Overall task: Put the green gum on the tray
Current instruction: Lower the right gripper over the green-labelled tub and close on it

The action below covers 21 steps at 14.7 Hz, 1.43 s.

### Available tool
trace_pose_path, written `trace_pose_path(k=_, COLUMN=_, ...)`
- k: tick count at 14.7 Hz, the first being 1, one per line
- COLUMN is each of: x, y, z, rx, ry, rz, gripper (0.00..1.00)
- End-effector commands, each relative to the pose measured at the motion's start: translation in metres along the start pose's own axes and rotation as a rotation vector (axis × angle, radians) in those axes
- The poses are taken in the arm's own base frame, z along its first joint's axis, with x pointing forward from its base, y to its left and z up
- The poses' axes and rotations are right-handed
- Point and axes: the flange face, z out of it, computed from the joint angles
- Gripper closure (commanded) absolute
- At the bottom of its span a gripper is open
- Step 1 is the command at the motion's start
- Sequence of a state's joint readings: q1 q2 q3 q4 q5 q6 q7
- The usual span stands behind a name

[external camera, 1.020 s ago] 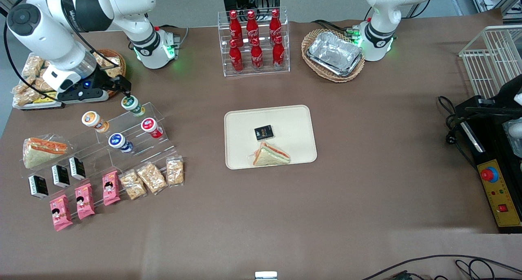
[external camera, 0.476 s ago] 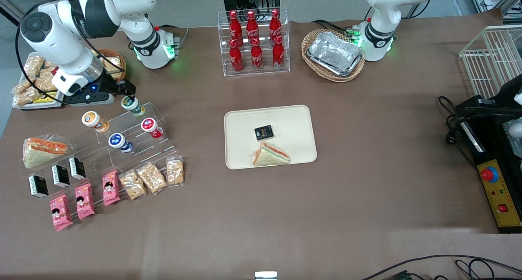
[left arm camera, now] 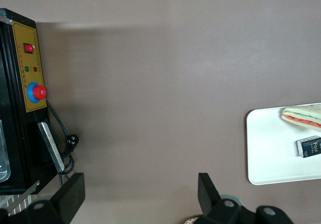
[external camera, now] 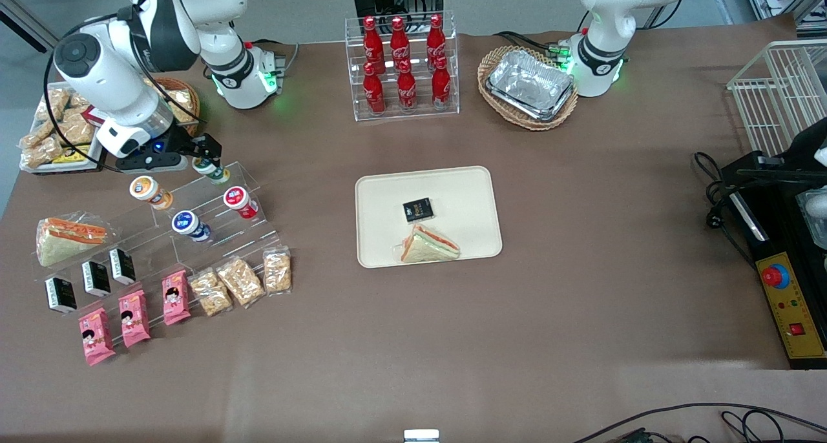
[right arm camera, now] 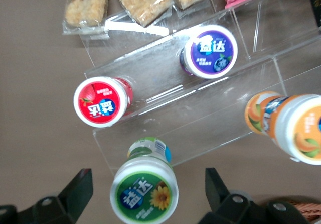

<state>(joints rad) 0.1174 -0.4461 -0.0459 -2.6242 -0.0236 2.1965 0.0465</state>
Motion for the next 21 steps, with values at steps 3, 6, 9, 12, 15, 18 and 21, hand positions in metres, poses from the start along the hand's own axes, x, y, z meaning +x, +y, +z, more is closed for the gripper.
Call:
trace_pose_path(k=3, x=-0.018, y=0.002, z=0.030, rx=0.002, ry=0.018, rz=0.010, gripper=0.00)
trace_pose_path(k=6, x=-0.025, y=0.002, z=0.038, rx=0.003, ry=0.020, rz=0.011, gripper=0.00)
trace_pose_path(k=9, x=-0.030, y=0.001, z=0.032, rx=0.004, ry=0.020, rz=0.008, gripper=0.00)
trace_pose_path(k=12, x=-0.035, y=0.001, z=0.027, rx=0.003, ry=0.008, rz=0.008, gripper=0.00)
trace_pose_path(k=15, x=-0.034, y=0.001, z=0.026, rx=0.003, ry=0.007, rz=0.008, gripper=0.32)
trace_pose_path(k=18, x=-0.033, y=0.000, z=0.027, rx=0.003, ry=0.006, rz=0.007, gripper=0.50)
trace_pose_path(k=21, x=-0.033, y=0.000, z=0.029, rx=0.003, ry=0.001, rz=0.007, gripper=0.59)
